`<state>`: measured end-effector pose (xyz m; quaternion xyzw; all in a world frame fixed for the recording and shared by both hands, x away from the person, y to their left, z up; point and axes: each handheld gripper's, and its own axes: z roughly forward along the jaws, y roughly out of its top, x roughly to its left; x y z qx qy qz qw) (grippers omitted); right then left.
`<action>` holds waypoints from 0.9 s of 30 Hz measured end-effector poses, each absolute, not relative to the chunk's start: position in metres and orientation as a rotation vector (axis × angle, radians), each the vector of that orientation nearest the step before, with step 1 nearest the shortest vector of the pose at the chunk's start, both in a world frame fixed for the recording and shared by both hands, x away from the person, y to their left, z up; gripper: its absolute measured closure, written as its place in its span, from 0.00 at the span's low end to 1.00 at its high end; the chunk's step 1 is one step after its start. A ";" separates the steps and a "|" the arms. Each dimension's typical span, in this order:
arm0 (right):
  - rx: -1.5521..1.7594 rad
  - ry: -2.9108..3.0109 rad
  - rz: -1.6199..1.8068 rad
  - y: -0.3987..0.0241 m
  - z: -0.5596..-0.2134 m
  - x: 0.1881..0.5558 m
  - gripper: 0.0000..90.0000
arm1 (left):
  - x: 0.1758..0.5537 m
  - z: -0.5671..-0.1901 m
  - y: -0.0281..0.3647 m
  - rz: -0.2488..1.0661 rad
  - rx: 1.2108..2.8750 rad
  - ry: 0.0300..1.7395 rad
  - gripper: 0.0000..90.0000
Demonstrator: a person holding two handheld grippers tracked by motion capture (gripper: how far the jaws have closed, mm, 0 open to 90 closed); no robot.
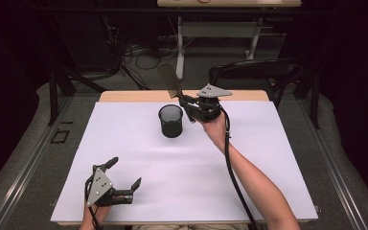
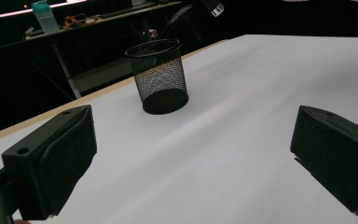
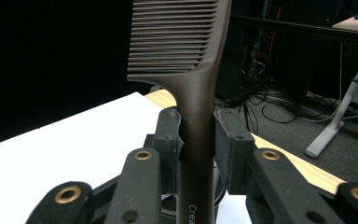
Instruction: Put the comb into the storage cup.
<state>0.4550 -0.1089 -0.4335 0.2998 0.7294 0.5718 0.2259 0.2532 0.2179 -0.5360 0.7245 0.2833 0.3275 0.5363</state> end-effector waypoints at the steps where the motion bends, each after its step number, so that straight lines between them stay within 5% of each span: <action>1: 0.824 2.009 1.579 -0.108 -0.434 0.456 0.81 | 0.253 -0.536 0.218 0.780 1.725 0.674 0.00; 27: 0.827 1.949 1.614 -0.100 -0.436 0.464 0.81 | 0.252 -0.535 0.218 0.784 1.722 0.672 0.00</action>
